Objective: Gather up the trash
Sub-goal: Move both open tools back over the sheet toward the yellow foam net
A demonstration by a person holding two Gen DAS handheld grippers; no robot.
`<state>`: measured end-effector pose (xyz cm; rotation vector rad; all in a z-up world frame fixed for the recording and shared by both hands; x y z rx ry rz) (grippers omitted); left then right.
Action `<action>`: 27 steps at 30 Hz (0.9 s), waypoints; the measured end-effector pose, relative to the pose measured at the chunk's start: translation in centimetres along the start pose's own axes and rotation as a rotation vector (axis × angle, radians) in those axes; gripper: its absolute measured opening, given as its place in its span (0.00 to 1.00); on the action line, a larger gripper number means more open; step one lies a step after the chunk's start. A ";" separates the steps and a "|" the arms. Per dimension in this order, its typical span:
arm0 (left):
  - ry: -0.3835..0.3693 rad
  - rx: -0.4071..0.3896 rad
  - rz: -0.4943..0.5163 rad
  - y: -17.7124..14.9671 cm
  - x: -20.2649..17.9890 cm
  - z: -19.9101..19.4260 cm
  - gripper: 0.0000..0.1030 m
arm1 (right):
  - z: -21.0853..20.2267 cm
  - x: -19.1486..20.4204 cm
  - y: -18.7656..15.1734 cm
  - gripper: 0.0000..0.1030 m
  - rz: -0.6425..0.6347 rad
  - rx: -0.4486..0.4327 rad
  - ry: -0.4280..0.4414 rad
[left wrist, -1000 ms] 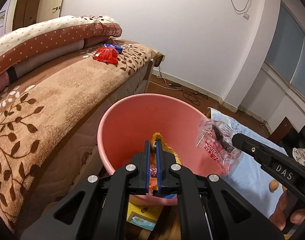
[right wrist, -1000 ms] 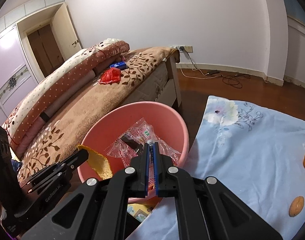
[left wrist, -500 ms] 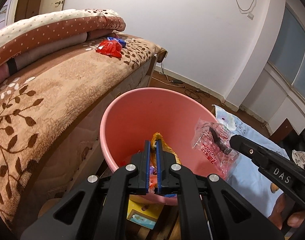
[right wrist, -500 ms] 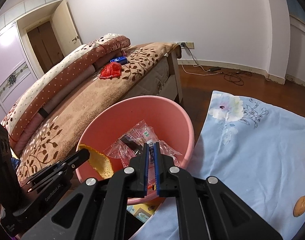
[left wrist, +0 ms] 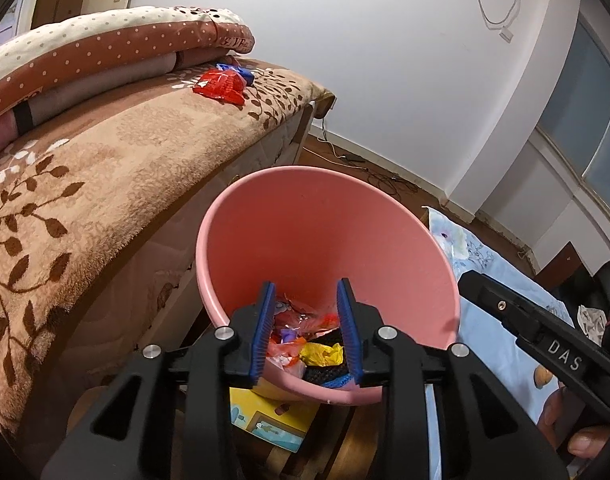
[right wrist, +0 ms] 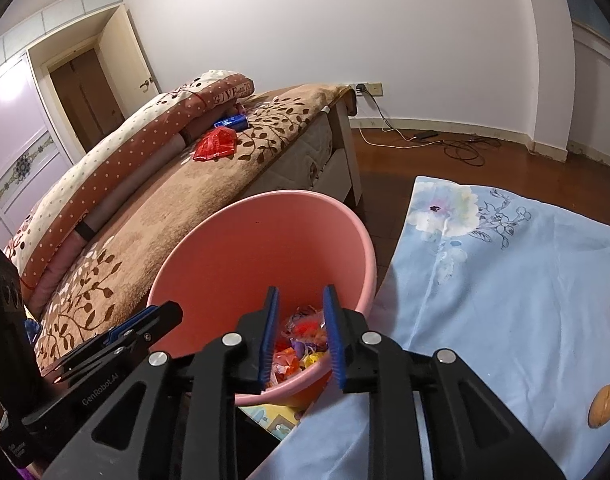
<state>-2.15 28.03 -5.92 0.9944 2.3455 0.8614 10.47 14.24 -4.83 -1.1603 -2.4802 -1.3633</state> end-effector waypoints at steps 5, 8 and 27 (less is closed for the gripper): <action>-0.001 0.005 0.006 -0.2 -0.3 -0.1 0.31 | -0.5 -0.5 -0.5 0.25 0.012 0.002 -0.003; 0.000 0.010 0.010 -0.3 -0.6 -0.2 0.31 | -0.8 -0.8 -0.8 0.29 0.021 0.005 -0.002; -0.007 0.008 0.055 -0.8 -2.9 -1.2 0.31 | -9.3 -7.3 -3.5 0.40 0.030 -0.066 -0.155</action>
Point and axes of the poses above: each gripper's, at about its wrist camera, not at the fingertips, and z roughly the way its jaws point, x to its left, y to its top, the point moved 4 cm from there along z, roughly the way its jaws point, and after that the axes turned 12 degrees about y, right-handed, at the moved point
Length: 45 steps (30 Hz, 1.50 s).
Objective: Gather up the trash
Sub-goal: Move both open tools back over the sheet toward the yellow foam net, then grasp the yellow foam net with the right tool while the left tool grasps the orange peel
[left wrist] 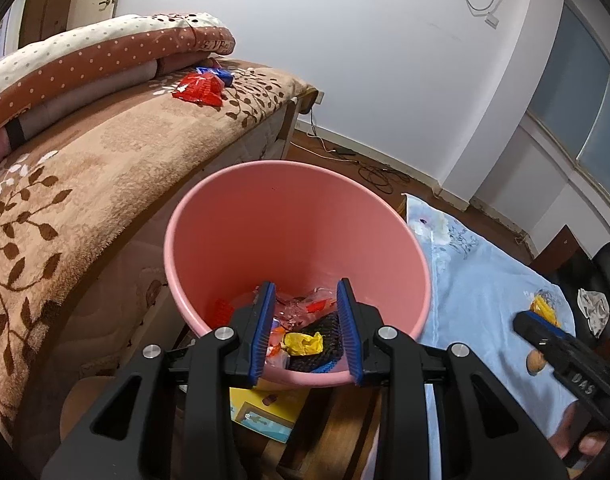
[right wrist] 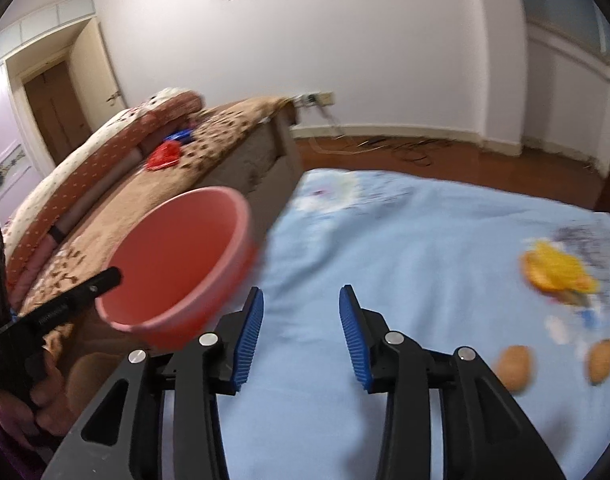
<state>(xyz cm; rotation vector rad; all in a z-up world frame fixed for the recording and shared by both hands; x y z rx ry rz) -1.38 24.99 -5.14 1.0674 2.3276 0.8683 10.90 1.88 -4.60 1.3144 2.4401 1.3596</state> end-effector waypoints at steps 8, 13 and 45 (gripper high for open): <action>-0.028 0.022 0.051 -0.8 -2.7 0.0 0.31 | -6.6 -8.6 -0.8 0.44 0.067 -0.091 -0.195; -0.039 0.017 0.095 -1.3 -4.7 -0.3 0.31 | -9.5 -14.0 -1.7 0.44 0.196 -0.136 -0.247; -0.152 0.034 0.300 -1.6 -16.5 -0.2 0.31 | -1.9 -21.2 0.1 0.26 0.145 0.008 -0.345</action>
Point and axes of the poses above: each gripper's, at about its wrist camera, not at the fingertips, and z roughly the way its jaws point, x to its left, y to its top, the point moved 4 cm from there along z, roughly the way its jaws point, and after that the axes turned 12 degrees about y, right-handed, at the moved point
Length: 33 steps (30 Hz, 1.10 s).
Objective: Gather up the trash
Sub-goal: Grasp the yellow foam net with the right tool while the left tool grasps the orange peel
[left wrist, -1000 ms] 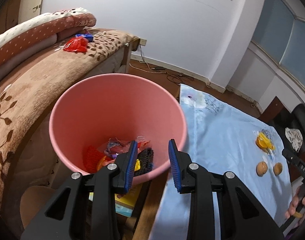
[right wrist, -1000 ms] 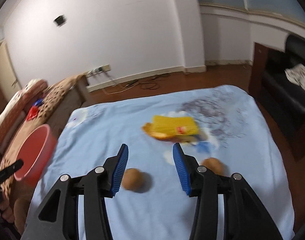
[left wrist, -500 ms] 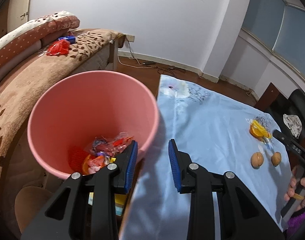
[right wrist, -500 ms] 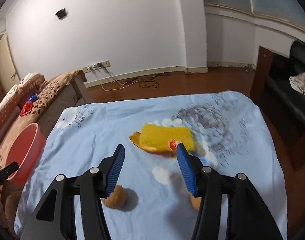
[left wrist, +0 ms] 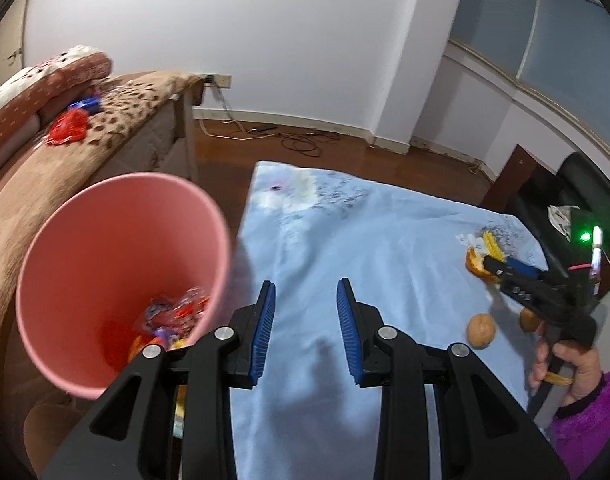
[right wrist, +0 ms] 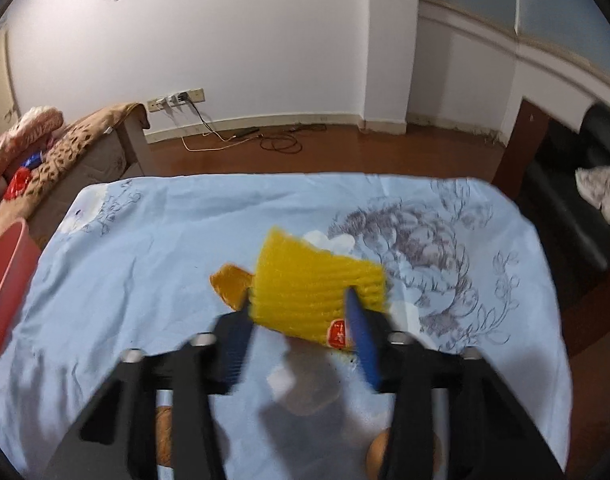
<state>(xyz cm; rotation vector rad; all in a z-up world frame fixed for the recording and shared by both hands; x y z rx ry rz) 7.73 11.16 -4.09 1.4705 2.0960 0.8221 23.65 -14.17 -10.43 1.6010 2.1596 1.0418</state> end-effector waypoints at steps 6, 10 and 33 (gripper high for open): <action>-0.084 0.026 0.070 1.1 -4.5 1.4 0.31 | -1.0 -1.6 -0.1 0.09 0.107 -0.053 0.079; -0.165 0.058 0.122 1.7 -8.0 2.7 0.31 | -1.1 -2.6 -0.3 0.09 0.175 -0.062 0.138; -0.271 0.147 0.249 2.0 -20.8 9.3 0.31 | -1.1 -4.7 -0.9 0.09 0.288 -0.062 0.215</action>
Point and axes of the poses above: each gripper's, at about its wrist camera, not at the fingertips, and z roughly the way its jaws point, x to its left, y to its top, the point moved 4 cm from there along z, roughly the way its jaws point, and after that the axes turned 12 degrees about y, right-handed, at the moved point
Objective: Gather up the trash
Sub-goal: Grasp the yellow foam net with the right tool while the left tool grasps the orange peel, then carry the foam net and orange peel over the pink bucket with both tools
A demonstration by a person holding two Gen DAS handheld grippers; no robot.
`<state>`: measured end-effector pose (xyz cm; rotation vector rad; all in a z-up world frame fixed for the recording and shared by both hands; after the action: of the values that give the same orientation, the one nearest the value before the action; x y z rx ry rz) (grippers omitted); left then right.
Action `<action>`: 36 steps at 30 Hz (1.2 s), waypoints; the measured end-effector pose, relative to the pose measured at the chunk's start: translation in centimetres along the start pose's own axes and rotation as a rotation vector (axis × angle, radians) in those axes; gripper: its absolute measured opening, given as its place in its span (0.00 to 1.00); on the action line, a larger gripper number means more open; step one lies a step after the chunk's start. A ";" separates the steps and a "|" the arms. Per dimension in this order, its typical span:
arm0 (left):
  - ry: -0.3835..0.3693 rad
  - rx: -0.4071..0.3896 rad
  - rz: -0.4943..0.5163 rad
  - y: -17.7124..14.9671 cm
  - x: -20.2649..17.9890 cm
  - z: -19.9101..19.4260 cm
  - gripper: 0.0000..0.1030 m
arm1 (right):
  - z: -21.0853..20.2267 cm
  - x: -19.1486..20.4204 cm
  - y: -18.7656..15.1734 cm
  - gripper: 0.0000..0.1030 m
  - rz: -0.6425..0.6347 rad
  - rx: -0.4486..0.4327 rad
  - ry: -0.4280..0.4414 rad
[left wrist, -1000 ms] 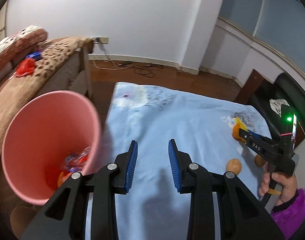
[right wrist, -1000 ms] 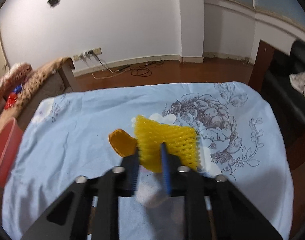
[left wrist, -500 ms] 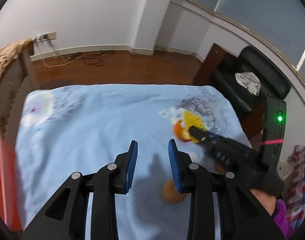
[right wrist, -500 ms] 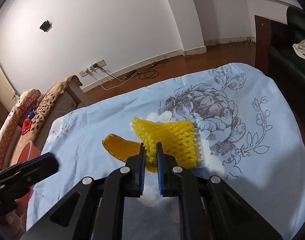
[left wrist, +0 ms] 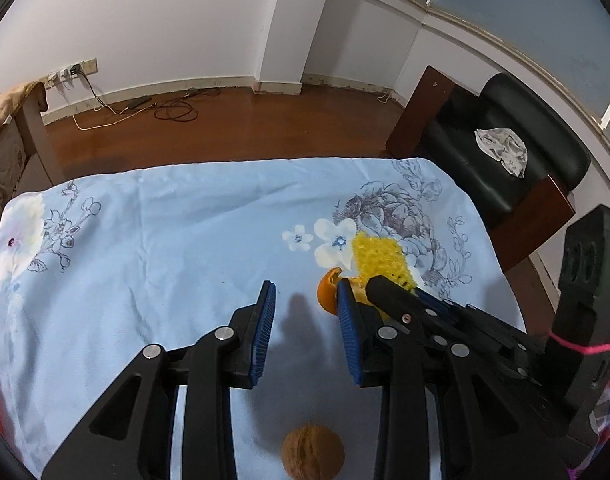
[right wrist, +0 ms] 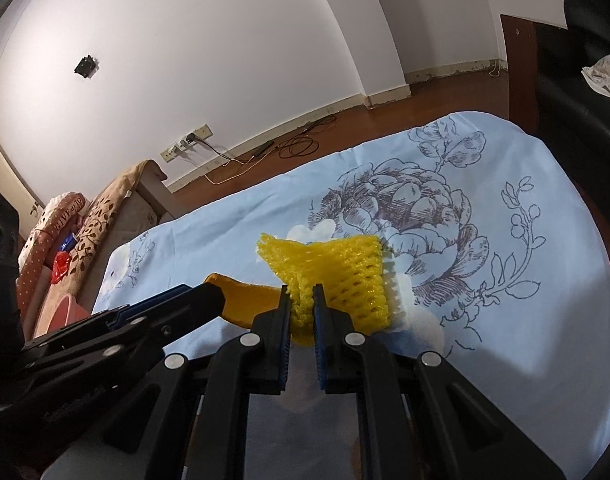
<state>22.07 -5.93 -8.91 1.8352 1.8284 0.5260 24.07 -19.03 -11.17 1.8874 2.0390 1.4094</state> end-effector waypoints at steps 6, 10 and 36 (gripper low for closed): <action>-0.024 0.004 -0.004 0.1 0.4 0.4 0.16 | 0.1 0.2 0.0 0.09 -0.009 0.003 -0.003; -0.039 0.011 -0.002 0.2 0.3 0.5 0.06 | 0.0 0.3 0.0 0.09 -0.009 0.002 -0.001; 0.270 -0.177 -0.156 -5.3 11.3 -11.9 0.04 | -2.2 3.5 0.4 0.09 -0.105 -0.110 0.108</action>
<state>11.10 6.11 -3.24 1.5498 2.0059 0.8818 22.24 -17.59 -7.76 1.6718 2.0264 1.5937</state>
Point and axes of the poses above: each gripper's, at about its wrist camera, not at the fingertips, and z roughly the way its jaws point, x to its left, y to its top, the point moved 4 cm from there along z, roughly the way its jaws point, and after that the axes turned 12 degrees about y, right-handed, at the moved point
